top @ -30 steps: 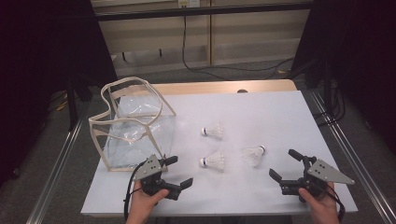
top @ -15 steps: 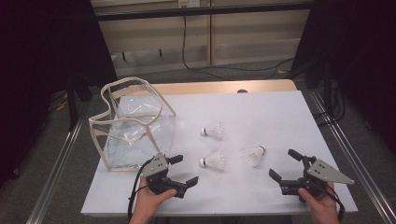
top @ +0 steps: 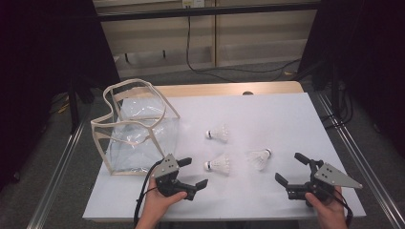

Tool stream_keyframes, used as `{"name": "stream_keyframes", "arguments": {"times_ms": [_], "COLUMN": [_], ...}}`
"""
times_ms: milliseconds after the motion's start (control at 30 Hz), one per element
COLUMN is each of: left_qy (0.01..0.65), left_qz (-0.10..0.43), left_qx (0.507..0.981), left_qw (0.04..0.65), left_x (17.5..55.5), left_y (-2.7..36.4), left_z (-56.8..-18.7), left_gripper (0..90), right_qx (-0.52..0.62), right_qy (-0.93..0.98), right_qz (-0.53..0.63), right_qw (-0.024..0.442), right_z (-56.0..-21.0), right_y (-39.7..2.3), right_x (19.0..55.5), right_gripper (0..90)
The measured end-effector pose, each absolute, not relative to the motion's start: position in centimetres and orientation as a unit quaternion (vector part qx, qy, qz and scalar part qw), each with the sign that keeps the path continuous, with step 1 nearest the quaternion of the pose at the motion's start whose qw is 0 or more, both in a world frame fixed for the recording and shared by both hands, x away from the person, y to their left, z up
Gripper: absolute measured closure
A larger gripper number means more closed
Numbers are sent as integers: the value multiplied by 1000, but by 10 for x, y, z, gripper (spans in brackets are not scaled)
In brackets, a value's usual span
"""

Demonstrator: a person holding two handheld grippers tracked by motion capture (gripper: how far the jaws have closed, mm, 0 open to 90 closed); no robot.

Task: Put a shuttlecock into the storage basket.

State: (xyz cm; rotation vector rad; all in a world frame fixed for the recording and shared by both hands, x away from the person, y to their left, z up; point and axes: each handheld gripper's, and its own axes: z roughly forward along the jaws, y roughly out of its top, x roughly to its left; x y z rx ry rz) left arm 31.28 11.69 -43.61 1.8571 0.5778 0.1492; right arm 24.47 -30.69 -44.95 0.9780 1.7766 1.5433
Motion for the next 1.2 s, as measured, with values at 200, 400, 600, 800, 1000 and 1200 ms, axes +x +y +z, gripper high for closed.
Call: {"name": "stream_keyframes", "arguments": {"times_ms": [200, 400, 600, 800, 1000, 1200], "left_qy": [252, 249, 251, 249, 249, 250], "left_qz": [63, 68, 65, 59, 58, 56], "left_qx": [797, 809, 815, 817, 821, 822], "left_qw": [545, 529, 517, 516, 510, 508], "left_x": [317, 319, 322, 325, 328, 331], "left_y": [114, 109, 103, 96, 91, 89], "left_z": [-436, -436, -438, -438, -438, -438], "left_gripper": [40, 41, 43, 46, 49, 51], "right_qx": [368, 366, 366, 368, 366, 364], "right_qy": [666, 668, 668, 667, 668, 667], "right_qz": [580, 579, 580, 579, 579, 580], "right_qw": [291, 292, 290, 289, 290, 292], "right_z": [-450, -449, -450, -450, -450, -449], "right_y": [-307, -307, -307, -307, -307, -307], "right_x": [245, 244, 244, 244, 244, 245], "right_gripper": [7, 7, 6, 6, 6, 7]}}
